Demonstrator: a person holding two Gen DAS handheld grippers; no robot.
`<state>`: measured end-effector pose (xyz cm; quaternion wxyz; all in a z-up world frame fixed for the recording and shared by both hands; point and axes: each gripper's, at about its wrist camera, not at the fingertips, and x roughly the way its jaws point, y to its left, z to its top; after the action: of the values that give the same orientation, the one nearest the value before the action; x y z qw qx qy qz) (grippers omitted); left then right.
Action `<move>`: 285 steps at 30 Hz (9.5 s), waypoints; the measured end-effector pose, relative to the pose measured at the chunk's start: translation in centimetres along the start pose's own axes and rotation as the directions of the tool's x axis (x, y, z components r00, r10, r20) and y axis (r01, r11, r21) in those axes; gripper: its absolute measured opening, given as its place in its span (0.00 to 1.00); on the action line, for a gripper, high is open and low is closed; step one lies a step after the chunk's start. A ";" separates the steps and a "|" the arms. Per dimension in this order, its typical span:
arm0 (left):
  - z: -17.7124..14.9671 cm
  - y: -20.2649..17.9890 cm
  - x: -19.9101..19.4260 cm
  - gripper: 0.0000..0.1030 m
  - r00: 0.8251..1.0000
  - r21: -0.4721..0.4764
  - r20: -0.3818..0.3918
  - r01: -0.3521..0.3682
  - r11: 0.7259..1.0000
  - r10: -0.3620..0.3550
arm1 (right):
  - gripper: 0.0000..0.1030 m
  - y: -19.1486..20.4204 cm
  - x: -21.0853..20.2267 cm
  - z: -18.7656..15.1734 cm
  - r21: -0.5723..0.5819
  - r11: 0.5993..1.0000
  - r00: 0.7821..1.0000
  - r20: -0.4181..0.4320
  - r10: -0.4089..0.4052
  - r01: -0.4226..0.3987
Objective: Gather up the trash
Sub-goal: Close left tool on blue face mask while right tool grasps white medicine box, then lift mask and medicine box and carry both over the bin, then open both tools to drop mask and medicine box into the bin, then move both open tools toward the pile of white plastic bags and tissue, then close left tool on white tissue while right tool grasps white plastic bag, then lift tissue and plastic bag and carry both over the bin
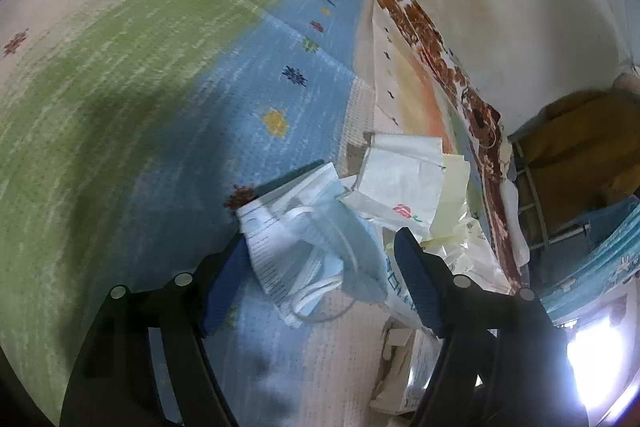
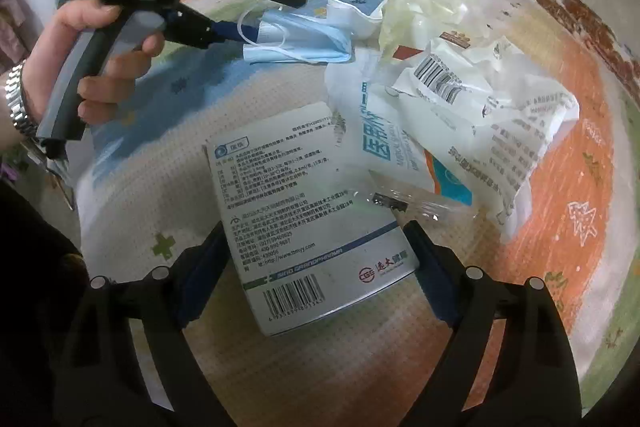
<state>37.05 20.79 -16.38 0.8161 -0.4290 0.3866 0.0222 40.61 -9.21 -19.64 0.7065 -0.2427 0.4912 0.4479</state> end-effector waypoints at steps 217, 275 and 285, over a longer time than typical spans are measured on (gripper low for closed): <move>-5.9 -9.1 -2.8 0.86 0.926 0.584 0.164 -0.369 0.723 0.340 | 0.91 0.8 -10.4 -1.0 0.593 0.772 0.937 0.080 -0.340 0.229; 0.5 -10.3 -0.4 0.03 0.973 0.519 0.134 -0.232 0.823 0.190 | 0.04 -4.5 -8.6 1.0 0.600 0.745 0.921 0.036 -0.387 0.290; -0.6 -9.5 -4.4 0.03 0.967 0.433 0.067 -0.248 0.867 0.244 | 0.04 -3.0 -9.7 0.1 0.630 0.726 0.932 0.009 -0.362 0.276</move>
<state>37.12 15.62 -7.22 0.8839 -0.1817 0.4290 0.0408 42.12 -14.37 -11.00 0.8435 -0.0486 0.5139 0.1484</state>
